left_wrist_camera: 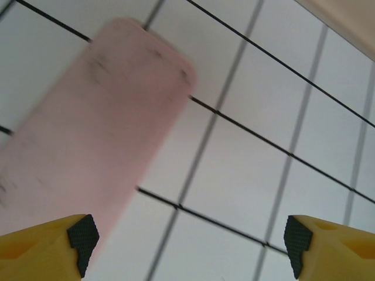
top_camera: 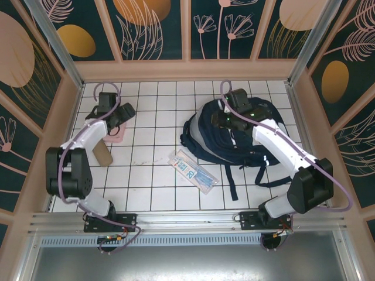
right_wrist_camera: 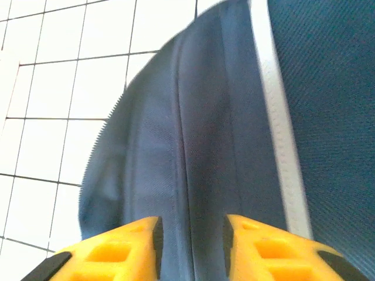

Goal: Pack the student bag
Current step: Close the student bag at the middle-right of the table, then move the pencil pouch to the middle-left of the table, then pick up the pencil pouch from the middle-left of the table.

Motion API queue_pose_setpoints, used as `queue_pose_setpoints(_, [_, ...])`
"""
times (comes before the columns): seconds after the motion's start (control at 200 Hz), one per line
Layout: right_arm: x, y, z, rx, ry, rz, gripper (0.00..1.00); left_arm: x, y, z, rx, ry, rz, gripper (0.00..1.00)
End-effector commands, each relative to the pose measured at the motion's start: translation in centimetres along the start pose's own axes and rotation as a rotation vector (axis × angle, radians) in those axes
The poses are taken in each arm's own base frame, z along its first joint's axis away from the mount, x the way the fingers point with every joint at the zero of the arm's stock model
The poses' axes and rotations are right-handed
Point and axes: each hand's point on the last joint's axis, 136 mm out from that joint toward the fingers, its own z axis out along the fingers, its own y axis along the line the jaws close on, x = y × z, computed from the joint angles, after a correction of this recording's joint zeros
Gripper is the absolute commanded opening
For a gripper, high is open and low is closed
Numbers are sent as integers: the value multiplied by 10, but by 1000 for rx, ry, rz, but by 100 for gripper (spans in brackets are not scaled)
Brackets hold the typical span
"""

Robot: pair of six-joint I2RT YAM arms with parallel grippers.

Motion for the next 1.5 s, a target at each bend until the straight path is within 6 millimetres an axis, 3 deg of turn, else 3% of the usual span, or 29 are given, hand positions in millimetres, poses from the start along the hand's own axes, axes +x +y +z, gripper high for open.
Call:
queue_pose_setpoints(0.0, [-22,19,-5,-31,-67,-22,37,-3,24,27,-85,43,74,86])
queue_pose_setpoints(0.065, [-24,25,-4,-40,-72,-27,41,-2,33,41,-108,60,61,86])
queue_pose_setpoints(0.185, [-26,40,1,-80,-76,-28,42,6,31,54,-73,83,46,86])
queue_pose_setpoints(0.335, [-16,73,18,-148,-48,-49,44,36,26,65,-2,184,-29,85])
queue_pose_setpoints(0.53, [-6,101,48,-212,-14,-31,45,81,2,55,137,246,-181,82])
queue_pose_setpoints(0.56, [-6,105,53,-220,-10,-29,45,97,3,53,136,269,-190,82])
queue_pose_setpoints(0.725, [-4,126,76,-278,17,-13,45,129,-30,34,223,301,-222,82])
queue_pose_setpoints(0.966, [15,172,114,-401,75,13,45,81,-45,-8,237,183,-153,88])
queue_pose_setpoints(1.031, [23,186,127,-422,95,11,46,70,-37,-10,208,173,-136,88])
queue_pose_setpoints(1.121, [32,200,147,-431,119,4,46,62,-11,-7,167,167,-167,88])
queue_pose_setpoints(1.296, [40,220,180,-443,152,-23,46,78,14,10,133,220,-159,87])
queue_pose_setpoints(1.496, [59,234,215,-442,210,-47,44,93,18,24,163,239,-172,85])
